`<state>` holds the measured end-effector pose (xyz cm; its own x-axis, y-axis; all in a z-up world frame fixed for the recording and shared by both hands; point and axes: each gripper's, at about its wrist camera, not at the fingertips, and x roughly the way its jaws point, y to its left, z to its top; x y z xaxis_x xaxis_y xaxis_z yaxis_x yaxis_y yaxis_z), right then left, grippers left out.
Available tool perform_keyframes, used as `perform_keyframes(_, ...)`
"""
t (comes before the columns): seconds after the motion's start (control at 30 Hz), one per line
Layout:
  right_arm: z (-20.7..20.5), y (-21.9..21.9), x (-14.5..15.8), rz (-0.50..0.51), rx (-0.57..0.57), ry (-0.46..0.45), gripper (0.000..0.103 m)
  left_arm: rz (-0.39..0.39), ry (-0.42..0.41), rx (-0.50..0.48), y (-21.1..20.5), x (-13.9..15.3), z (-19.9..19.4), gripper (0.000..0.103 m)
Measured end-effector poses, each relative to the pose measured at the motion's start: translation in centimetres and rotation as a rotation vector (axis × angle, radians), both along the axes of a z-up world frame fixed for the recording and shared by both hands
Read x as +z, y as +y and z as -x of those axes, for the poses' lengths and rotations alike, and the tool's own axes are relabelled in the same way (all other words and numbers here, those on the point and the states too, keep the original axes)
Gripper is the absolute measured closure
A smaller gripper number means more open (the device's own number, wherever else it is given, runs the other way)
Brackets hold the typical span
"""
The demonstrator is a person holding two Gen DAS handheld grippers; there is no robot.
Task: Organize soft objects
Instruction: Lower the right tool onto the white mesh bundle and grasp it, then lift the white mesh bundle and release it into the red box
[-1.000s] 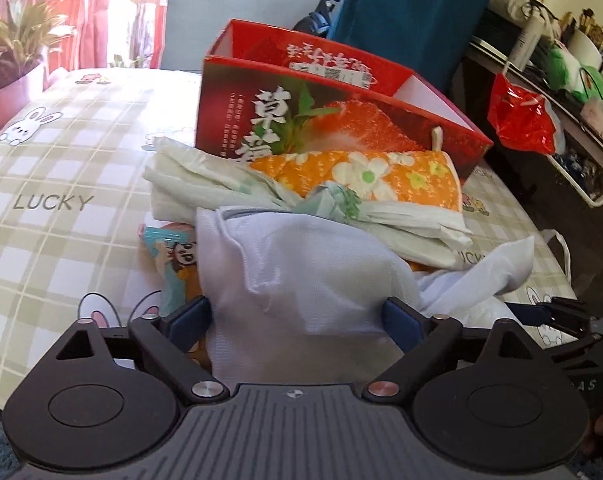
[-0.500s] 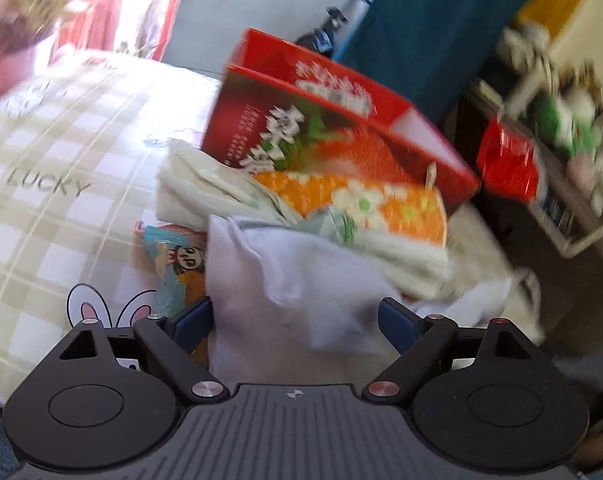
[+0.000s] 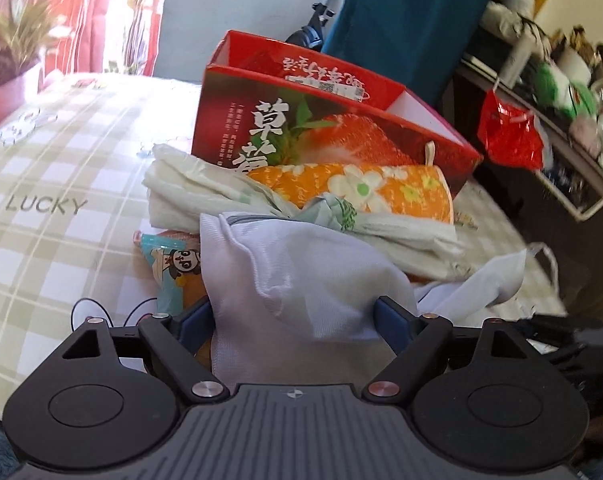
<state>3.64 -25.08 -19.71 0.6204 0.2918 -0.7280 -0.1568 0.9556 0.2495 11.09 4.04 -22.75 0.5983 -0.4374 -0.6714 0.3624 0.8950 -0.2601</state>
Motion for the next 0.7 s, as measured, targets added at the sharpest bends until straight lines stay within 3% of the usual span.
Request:
perform_keyframes(0.2, -0.3, -0.5, -0.6, -0.049, -0.013, 0.031, 0.030, -0.030, -0.028, -0.010, -0.3, -0.1, 0.2, 0.015)
perform_keyframes(0.27, -0.3, -0.6, -0.6, -0.061, -0.019, 0.039, 0.032, -0.022, -0.027, -0.021, -0.2, -0.1, 0.3, 0.018)
perform_keyframes(0.4, 0.0, 0.1, -0.4, -0.051, 0.012, 0.023, 0.046, 0.012, -0.021, -0.051, -0.2, 0.0, 0.6, 0.037)
perform_keyframes(0.53, 0.1, 0.8, 0.0, -0.040, 0.055, 0.004, 0.058, 0.003, -0.022, -0.077, -0.9, -0.1, 0.7, 0.038)
perform_keyframes(0.7, -0.1, 0.5, -0.1, -0.061, 0.041, 0.019, 0.060, -0.038, -0.039, -0.131, -1.9, -0.4, 1.1, 0.040)
